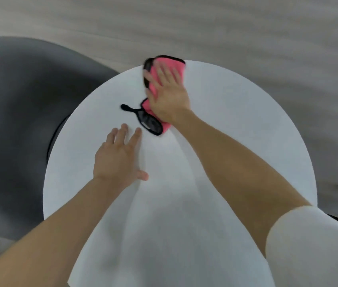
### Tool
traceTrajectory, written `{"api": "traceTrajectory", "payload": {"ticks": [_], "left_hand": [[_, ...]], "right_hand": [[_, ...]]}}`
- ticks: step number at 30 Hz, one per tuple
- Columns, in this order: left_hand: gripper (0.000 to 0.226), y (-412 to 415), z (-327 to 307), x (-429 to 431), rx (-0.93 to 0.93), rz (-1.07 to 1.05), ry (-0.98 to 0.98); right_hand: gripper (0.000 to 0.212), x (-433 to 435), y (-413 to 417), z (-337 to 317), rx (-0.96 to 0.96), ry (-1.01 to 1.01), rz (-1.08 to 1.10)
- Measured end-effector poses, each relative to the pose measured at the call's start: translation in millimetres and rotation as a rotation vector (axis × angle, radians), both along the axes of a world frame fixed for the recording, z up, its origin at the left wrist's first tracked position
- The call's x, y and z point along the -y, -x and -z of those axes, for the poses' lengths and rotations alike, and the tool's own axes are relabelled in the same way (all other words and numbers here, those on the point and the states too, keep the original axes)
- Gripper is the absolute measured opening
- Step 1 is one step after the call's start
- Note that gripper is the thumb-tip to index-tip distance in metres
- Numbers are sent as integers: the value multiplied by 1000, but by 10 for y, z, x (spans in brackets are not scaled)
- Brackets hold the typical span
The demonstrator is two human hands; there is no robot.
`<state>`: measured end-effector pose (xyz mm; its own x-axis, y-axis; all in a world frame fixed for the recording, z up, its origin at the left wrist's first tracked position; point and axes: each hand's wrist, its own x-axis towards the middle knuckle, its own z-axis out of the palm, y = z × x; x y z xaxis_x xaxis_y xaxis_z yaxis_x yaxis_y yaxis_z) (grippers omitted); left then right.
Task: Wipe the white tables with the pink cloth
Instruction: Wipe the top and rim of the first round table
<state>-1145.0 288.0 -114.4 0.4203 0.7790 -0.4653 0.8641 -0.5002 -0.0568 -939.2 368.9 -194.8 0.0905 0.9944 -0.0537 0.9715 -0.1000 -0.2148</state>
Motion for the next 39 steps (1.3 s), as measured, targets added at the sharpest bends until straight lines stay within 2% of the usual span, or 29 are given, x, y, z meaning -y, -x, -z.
{"api": "traceTrajectory", "payload": {"ticks": [2,5,8,10,12,14,16,21,23,26,28,32,36,37,39], "left_hand": [[140,-9,-7,4,-9,8,-5],[140,-35,18,-16,-5,17,-24],[138,-8,48,-25,16,12,-22],[127,76,60,25,69,10,3],[105,287,41,99,153,-7,40],[85,624,-1,187,209,-46,33],[76,1026,-48,288,226,-130,8],[80,2018,-27,538,195,-323,3],[84,2229,42,620,187,-367,32],[98,2255,97,705,194,-417,75],[103,2196,137,759,215,-461,83],[108,2191,210,793,229,-488,81],[106,2282,213,846,268,-504,64],[104,2307,198,892,286,-529,75],[101,2371,164,1027,351,-628,113]], "right_hand": [[60,472,-410,52,-20,-41,152],[61,1455,-1033,32,-6,7,366],[63,2242,-1244,-7,-10,58,547],[65,2432,-1175,18,7,83,662],[70,2307,-998,41,32,114,745],[74,1982,-594,19,56,112,690],[72,1623,94,-16,55,75,483],[68,1368,2012,-111,40,42,-189],[66,1488,2187,-80,62,41,-376],[62,1521,1896,-26,80,14,-553],[62,1392,1483,-9,77,32,-492],[67,948,635,-18,56,102,-56],[73,430,744,-39,34,141,309],[75,338,936,-67,42,144,309],[75,302,1413,-107,41,121,96]]}}
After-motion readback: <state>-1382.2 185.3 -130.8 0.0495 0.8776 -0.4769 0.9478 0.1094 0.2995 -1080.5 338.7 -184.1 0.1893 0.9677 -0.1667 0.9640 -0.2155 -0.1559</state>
